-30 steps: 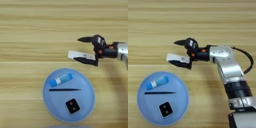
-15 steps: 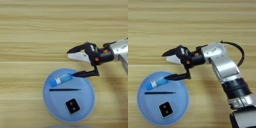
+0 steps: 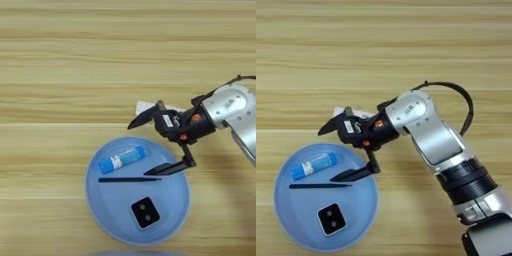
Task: Move the objects on the table
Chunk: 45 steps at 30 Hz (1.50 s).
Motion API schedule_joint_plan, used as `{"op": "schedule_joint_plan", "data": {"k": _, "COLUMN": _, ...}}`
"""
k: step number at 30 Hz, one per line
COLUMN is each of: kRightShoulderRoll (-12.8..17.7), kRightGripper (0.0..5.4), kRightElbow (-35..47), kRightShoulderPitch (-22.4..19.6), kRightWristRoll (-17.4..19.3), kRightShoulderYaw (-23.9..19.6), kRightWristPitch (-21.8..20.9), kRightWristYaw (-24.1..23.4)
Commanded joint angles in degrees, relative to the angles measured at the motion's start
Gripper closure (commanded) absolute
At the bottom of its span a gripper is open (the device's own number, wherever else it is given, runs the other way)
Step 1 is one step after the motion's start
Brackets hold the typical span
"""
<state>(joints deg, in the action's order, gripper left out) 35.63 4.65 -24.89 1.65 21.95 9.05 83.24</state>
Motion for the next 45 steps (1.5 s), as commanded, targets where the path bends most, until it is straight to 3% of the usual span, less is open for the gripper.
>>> {"op": "schedule_joint_plan", "data": {"k": 1, "kRightShoulderRoll": 0.31, "kRightGripper": 0.02, "kRightElbow": 2.11, "kRightShoulderPitch": -2.24, "kRightWristRoll": -1.86, "kRightShoulderYaw": 0.44, "kRightWristPitch": -0.02, "kRightWristYaw": -3.20}}
{"op": "schedule_joint_plan", "data": {"k": 22, "kRightShoulderRoll": -4.12, "kRightGripper": 0.02, "kRightElbow": -5.36, "kRightShoulderPitch": -4.04, "kRightWristRoll": -7.85, "kRightShoulderYaw": 4.48, "kRightWristPitch": 2.31, "kRightWristYaw": -7.41}}
{"op": "schedule_joint_plan", "data": {"k": 32, "kRightShoulderRoll": -3.41, "kRightGripper": 1.12, "kRightElbow": -7.08, "kRightShoulderPitch": -2.91, "kRightWristRoll": -10.30, "kRightShoulderYaw": 6.19, "kRightWristPitch": 1.06, "kRightWristYaw": -6.82}}
{"op": "schedule_joint_plan", "data": {"k": 45, "kRightShoulderRoll": -3.76, "kRightGripper": 2.29, "kRightElbow": -8.64, "kRightShoulderPitch": -3.05, "kRightWristRoll": -10.90, "kRightShoulderYaw": 6.48, "kRightWristPitch": 0.20, "kRightWristYaw": -7.36}}
